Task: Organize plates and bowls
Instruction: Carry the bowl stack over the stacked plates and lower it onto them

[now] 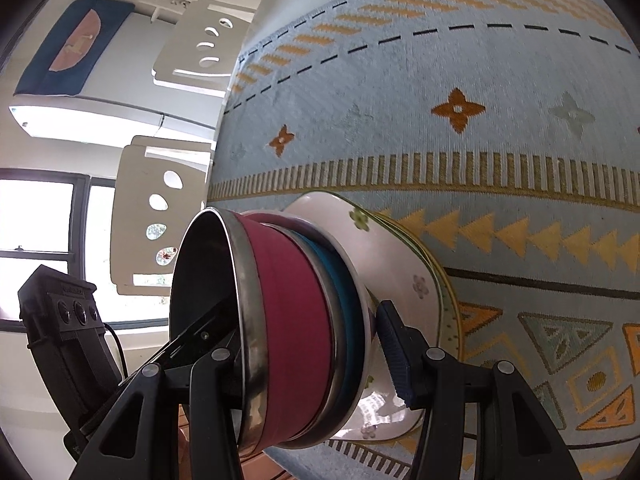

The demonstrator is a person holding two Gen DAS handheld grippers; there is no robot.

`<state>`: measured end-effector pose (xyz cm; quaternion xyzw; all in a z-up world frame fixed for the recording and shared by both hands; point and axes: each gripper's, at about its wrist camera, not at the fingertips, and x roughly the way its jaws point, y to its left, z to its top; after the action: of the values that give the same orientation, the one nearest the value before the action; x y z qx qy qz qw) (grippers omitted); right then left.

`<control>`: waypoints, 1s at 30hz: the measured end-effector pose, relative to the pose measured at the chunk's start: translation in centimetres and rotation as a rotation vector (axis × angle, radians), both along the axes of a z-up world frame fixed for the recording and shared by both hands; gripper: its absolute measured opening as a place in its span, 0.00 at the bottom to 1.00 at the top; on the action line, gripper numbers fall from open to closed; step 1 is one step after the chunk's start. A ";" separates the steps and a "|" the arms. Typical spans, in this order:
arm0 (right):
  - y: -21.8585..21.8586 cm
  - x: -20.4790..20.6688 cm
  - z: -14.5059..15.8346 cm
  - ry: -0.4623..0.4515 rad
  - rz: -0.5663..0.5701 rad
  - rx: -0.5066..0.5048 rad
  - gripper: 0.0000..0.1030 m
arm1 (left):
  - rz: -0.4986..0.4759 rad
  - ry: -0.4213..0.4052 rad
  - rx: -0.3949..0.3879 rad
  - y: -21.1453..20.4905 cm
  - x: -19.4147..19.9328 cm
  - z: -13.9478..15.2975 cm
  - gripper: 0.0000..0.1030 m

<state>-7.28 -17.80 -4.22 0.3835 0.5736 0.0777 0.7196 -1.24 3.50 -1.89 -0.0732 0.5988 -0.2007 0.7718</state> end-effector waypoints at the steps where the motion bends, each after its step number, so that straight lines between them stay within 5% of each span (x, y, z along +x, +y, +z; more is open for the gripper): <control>1: 0.0 -0.1 -0.1 0.004 -0.002 -0.002 0.49 | 0.000 0.002 -0.002 0.0 -0.1 -0.1 0.36; 13: 0.5 -0.6 -0.5 0.035 -0.006 -0.032 0.49 | 0.010 0.022 0.006 0.0 -0.4 -0.5 0.39; 23: 1.6 0.4 0.2 0.062 0.023 -0.092 0.49 | 0.118 0.013 0.050 1.0 -0.5 0.9 0.48; 30: 2.9 0.9 2.8 0.060 0.117 -0.290 0.53 | 0.133 0.005 0.147 2.8 -0.7 2.6 0.76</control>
<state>-6.43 -14.95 -1.43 0.2436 0.6216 0.0242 0.7441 -1.95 6.25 0.68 -0.0564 0.6077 -0.1045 0.7853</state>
